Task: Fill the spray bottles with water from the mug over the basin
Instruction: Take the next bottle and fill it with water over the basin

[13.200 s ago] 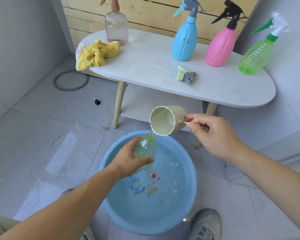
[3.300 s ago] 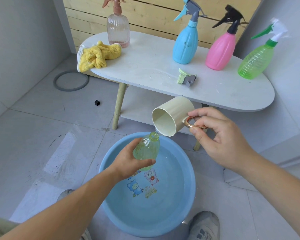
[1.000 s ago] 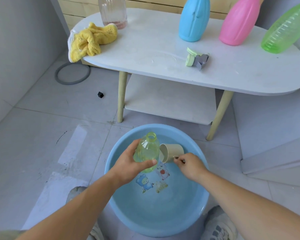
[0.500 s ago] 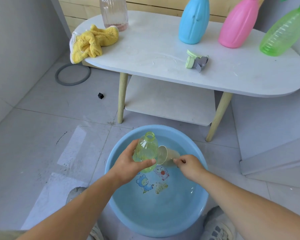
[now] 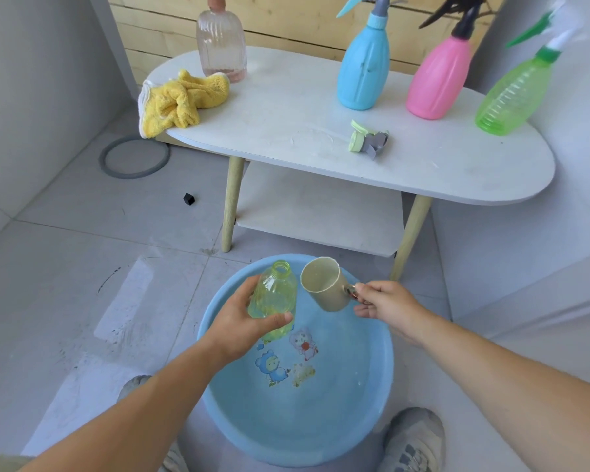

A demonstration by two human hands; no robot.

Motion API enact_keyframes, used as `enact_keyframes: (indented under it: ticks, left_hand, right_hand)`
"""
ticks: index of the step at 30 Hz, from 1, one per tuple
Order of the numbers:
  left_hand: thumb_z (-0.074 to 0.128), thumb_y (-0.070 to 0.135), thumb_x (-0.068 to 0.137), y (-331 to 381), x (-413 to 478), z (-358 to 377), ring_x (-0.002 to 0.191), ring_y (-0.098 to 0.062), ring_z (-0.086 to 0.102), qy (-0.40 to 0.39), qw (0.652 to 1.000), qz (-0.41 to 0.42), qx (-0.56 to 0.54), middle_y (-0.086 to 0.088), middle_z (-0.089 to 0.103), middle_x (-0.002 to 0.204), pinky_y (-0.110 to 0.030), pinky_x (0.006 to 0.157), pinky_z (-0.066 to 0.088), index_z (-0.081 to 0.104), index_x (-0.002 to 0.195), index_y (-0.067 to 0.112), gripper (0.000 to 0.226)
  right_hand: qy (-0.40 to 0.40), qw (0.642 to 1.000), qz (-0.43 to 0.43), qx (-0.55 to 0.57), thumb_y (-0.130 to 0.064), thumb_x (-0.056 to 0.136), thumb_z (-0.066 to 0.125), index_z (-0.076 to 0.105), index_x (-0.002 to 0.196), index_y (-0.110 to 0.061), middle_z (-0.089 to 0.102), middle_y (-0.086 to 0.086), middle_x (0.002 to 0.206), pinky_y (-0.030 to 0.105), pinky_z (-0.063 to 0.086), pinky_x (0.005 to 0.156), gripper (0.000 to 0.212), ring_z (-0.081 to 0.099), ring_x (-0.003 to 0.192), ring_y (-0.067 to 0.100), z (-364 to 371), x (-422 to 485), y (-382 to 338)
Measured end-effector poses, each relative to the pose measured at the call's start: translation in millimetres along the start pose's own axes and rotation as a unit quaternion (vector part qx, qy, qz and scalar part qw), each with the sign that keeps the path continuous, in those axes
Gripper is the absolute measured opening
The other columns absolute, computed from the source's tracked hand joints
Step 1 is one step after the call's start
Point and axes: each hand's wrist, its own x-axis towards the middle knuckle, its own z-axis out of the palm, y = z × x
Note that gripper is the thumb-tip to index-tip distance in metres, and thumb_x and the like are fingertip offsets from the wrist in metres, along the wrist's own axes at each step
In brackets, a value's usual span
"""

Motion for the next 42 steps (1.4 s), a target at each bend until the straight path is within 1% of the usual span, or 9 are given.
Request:
enact_keyframes:
  ticks: [3, 9, 13, 16, 21, 29, 34, 38, 42]
  left_hand:
    - [0.09, 0.05, 0.059, 1.3, -0.4, 0.7, 0.108, -0.004, 0.066, -0.002, 1.0, -0.003, -0.002, 0.02, 0.07, 0.112, -0.045, 0.1, 0.055, 0.06, 0.123, 0.049, 0.071]
    - [0.093, 0.04, 0.068, 9.8, -2.1, 6.2, 0.11, -0.001, 0.064, -0.013, 1.0, 0.015, 0.01, 0.019, 0.069, 0.116, -0.039, 0.101, 0.054, 0.06, 0.125, 0.046, 0.066]
    - [0.09, 0.051, 0.061, 13.1, -2.0, 8.4, 0.114, -0.005, 0.063, -0.019, 0.999, 0.026, 0.025, 0.017, 0.067, 0.122, -0.038, 0.101, 0.053, 0.058, 0.129, 0.045, 0.076]
    - [0.09, 0.055, 0.058, 13.9, -2.7, 8.4, 0.118, -0.006, 0.061, -0.014, 0.999, 0.027, 0.029, 0.017, 0.065, 0.126, -0.035, 0.1, 0.053, 0.055, 0.134, 0.044, 0.084]
    - [0.092, 0.047, 0.063, 15.8, -2.5, 6.0, 0.118, -0.004, 0.061, -0.005, 0.999, 0.026, 0.027, 0.017, 0.064, 0.128, -0.03, 0.099, 0.052, 0.054, 0.137, 0.042, 0.083]
    - [0.09, 0.054, 0.058, 16.5, 0.0, 6.4, 0.121, -0.004, 0.059, 0.006, 0.999, 0.031, 0.027, 0.018, 0.064, 0.128, -0.036, 0.105, 0.05, 0.054, 0.136, 0.043, 0.086]
    - [0.09, 0.051, 0.062, 18.1, 0.0, 8.4, 0.121, -0.003, 0.059, 0.002, 0.999, 0.034, 0.031, 0.02, 0.064, 0.127, -0.039, 0.107, 0.05, 0.054, 0.135, 0.045, 0.082]
    - [0.09, 0.051, 0.063, 17.8, 0.9, 8.6, 0.123, -0.003, 0.057, 0.005, 0.999, 0.034, 0.039, 0.02, 0.063, 0.129, -0.039, 0.108, 0.048, 0.053, 0.135, 0.047, 0.081]
    - [0.09, 0.054, 0.062, 16.1, 2.0, 8.4, 0.123, -0.003, 0.057, 0.006, 0.998, 0.037, 0.041, 0.02, 0.064, 0.128, -0.04, 0.108, 0.048, 0.053, 0.134, 0.048, 0.081]
  right_hand:
    - [-0.01, 1.0, -0.019, 0.014, -0.017, 0.099, 0.056, 0.057, 0.072, -0.003, 0.058, 0.009, 0.079, 0.035, 0.057, 0.086, 0.031, 0.063, 0.078, 0.028, -13.5, -15.2, -23.6]
    - [-0.01, 0.997, -0.077, 0.0, -0.017, 0.098, 0.056, 0.063, 0.075, -0.003, 0.06, 0.014, 0.084, 0.039, 0.055, 0.092, 0.028, 0.068, 0.083, 0.027, -27.4, -50.6, -68.6]
    - [-0.01, 0.992, -0.124, -0.029, -0.023, 0.098, 0.058, 0.066, 0.07, -0.011, 0.067, 0.027, 0.098, 0.042, 0.054, 0.097, 0.031, 0.072, 0.086, 0.026, -29.2, -71.1, -89.7]
    - [-0.007, 0.984, -0.164, -0.065, -0.03, 0.096, 0.06, 0.073, 0.073, -0.021, 0.073, 0.015, 0.095, 0.05, 0.048, 0.103, 0.028, 0.074, 0.09, 0.024, -30.7, -78.4, -98.7]
    - [0.014, 0.972, -0.213, -0.098, -0.028, 0.097, 0.059, 0.074, 0.077, -0.025, 0.076, 0.002, 0.09, 0.049, 0.05, 0.1, 0.025, 0.074, 0.089, 0.017, -28.4, -88.5, -110.0]
    - [0.026, 0.957, -0.246, -0.15, -0.029, 0.094, 0.06, 0.075, 0.088, -0.014, 0.073, -0.019, 0.104, 0.047, 0.05, 0.099, 0.022, 0.07, 0.095, 0.013, -23.9, -94.7, -114.8]
    - [0.025, 0.955, -0.255, -0.148, -0.027, 0.093, 0.061, 0.074, 0.082, -0.017, 0.071, -0.024, 0.106, 0.048, 0.05, 0.099, 0.02, 0.069, 0.098, 0.013, -23.1, -95.5, -116.4]
    - [0.025, 0.952, -0.266, -0.15, -0.025, 0.093, 0.062, 0.073, 0.076, -0.016, 0.071, -0.026, 0.104, 0.04, 0.049, 0.101, 0.022, 0.066, 0.104, 0.004, -24.4, -96.0, -117.8]
    - [0.027, 0.947, -0.281, -0.156, -0.023, 0.093, 0.062, 0.072, 0.075, -0.025, 0.071, -0.026, 0.105, 0.034, 0.049, 0.099, 0.021, 0.065, 0.103, 0.0, -25.3, -97.4, -117.7]
